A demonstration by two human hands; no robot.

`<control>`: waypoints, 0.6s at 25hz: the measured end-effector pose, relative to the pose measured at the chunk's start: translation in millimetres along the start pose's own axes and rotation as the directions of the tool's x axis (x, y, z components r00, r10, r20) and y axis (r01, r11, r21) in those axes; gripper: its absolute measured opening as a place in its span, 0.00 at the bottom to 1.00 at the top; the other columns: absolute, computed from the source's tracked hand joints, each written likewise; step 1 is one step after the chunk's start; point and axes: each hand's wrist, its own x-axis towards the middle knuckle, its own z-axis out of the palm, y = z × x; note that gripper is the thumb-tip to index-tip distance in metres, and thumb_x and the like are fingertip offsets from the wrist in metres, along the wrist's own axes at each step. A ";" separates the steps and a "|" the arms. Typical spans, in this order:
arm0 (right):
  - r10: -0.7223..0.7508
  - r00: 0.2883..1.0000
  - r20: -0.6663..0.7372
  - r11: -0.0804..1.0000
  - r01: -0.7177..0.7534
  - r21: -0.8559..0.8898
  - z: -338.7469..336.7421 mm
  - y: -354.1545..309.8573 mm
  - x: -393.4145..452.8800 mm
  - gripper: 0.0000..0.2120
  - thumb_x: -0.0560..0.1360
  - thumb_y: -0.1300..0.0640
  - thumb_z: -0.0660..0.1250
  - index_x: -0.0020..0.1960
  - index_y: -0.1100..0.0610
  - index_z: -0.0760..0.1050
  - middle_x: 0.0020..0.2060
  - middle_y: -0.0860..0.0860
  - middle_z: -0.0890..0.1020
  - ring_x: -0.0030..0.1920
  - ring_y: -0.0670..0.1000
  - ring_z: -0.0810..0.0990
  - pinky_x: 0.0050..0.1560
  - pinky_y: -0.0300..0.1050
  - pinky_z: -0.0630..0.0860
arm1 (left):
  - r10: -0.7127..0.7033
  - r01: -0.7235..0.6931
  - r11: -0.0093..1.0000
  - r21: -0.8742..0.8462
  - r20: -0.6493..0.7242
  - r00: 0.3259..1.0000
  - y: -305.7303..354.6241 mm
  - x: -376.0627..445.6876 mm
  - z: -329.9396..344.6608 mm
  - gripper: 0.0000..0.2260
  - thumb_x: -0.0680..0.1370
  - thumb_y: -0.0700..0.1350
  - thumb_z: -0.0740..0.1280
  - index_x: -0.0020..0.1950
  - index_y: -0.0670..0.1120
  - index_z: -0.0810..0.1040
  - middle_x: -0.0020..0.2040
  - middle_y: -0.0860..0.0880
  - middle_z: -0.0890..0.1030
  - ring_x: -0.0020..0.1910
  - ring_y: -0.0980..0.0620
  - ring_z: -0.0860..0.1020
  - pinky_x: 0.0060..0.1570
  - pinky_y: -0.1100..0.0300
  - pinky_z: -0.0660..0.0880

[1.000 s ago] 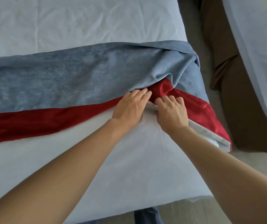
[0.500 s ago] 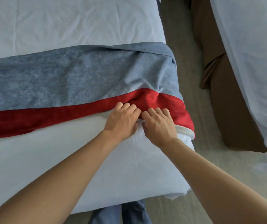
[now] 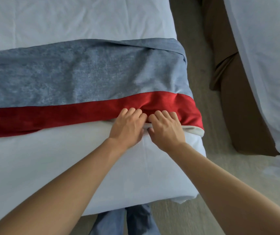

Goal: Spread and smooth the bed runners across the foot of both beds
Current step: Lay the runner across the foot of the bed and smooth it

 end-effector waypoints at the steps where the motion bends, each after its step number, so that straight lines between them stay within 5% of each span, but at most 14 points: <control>1: -0.011 1.000 -0.005 1.000 0.011 0.002 3.0 -6.9 4.5 0.04 0.70 0.60 0.70 0.41 0.56 0.75 0.36 0.52 0.76 0.40 0.57 0.75 0.43 0.54 0.71 | -0.018 0.018 1.000 0.020 0.002 1.000 -14.3 -7.5 -1.8 0.05 0.74 0.46 0.66 0.48 0.48 0.75 0.45 0.50 0.76 0.47 0.47 0.74 0.48 0.53 0.67; 6: -0.018 0.997 0.069 0.999 0.021 -0.044 5.7 -6.9 -5.4 0.07 0.68 0.65 0.71 0.38 0.56 0.75 0.34 0.52 0.76 0.39 0.58 0.75 0.43 0.54 0.71 | -0.036 0.036 0.999 -0.008 0.038 0.999 -30.1 -23.9 2.2 0.05 0.75 0.39 0.64 0.47 0.47 0.77 0.43 0.49 0.77 0.46 0.46 0.74 0.48 0.53 0.67; 10: -0.066 0.992 0.104 0.998 0.066 0.001 -0.2 -26.0 -4.5 0.07 0.68 0.55 0.72 0.43 0.56 0.77 0.38 0.51 0.78 0.42 0.57 0.76 0.45 0.53 0.70 | 0.003 -0.004 0.999 -0.035 -0.009 1.000 -18.2 -47.9 5.8 0.06 0.74 0.41 0.63 0.48 0.47 0.78 0.43 0.49 0.76 0.43 0.46 0.74 0.43 0.52 0.67; 15: -0.113 0.986 0.122 0.992 0.105 0.069 18.2 -75.2 27.2 0.10 0.72 0.49 0.70 0.46 0.56 0.79 0.42 0.52 0.78 0.45 0.57 0.76 0.48 0.53 0.69 | -0.180 0.184 0.982 0.035 -0.092 0.979 -85.4 -67.4 -0.9 0.10 0.74 0.40 0.63 0.53 0.47 0.79 0.46 0.49 0.78 0.47 0.45 0.75 0.46 0.51 0.67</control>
